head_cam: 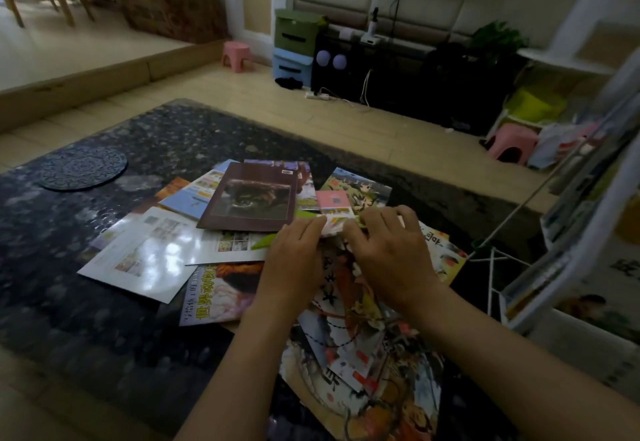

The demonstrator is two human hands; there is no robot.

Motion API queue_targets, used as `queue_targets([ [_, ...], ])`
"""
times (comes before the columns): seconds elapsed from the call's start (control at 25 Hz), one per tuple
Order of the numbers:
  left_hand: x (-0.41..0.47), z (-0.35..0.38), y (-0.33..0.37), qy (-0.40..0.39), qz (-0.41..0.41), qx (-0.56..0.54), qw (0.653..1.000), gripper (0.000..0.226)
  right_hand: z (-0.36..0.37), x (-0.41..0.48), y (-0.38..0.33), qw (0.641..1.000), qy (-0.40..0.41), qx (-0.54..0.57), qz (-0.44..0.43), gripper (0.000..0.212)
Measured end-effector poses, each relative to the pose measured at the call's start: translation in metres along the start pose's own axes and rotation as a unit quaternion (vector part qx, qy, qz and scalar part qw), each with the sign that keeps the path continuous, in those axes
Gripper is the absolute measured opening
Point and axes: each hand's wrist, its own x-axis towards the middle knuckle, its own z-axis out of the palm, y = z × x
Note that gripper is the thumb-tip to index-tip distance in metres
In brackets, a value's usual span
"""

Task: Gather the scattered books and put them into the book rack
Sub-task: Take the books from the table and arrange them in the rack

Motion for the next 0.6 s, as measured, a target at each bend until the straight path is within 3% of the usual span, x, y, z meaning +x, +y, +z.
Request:
queue_targets([
  [0.12, -0.001, -0.008, 0.013, 0.013, 0.020, -0.051, 0.998, 0.036, -0.022, 0.004, 0.006, 0.995, 0.038, 0.095, 0.012, 0.021],
  [0.24, -0.003, -0.024, 0.024, 0.098, -0.007, -0.154, 0.983, 0.026, -0.034, 0.012, 0.031, 0.970, 0.031, 0.189, 0.150, 0.041],
  [0.4, -0.001, -0.037, 0.033, 0.166, -0.045, -0.280, 0.944, 0.011, -0.050, 0.023, 0.064, 0.899, -0.144, 0.301, 0.285, 0.085],
  [0.48, 0.000, -0.042, 0.039, 0.144, -0.078, -0.348, 0.923, 0.016, -0.053, 0.024, 0.063, 0.868, -0.173, 0.376, 0.275, 0.083],
  [0.6, 0.000, -0.042, 0.041, 0.084, -0.108, -0.403, 0.905, 0.027, -0.049, 0.016, 0.052, 0.815, -0.146, 0.472, 0.303, 0.063],
])
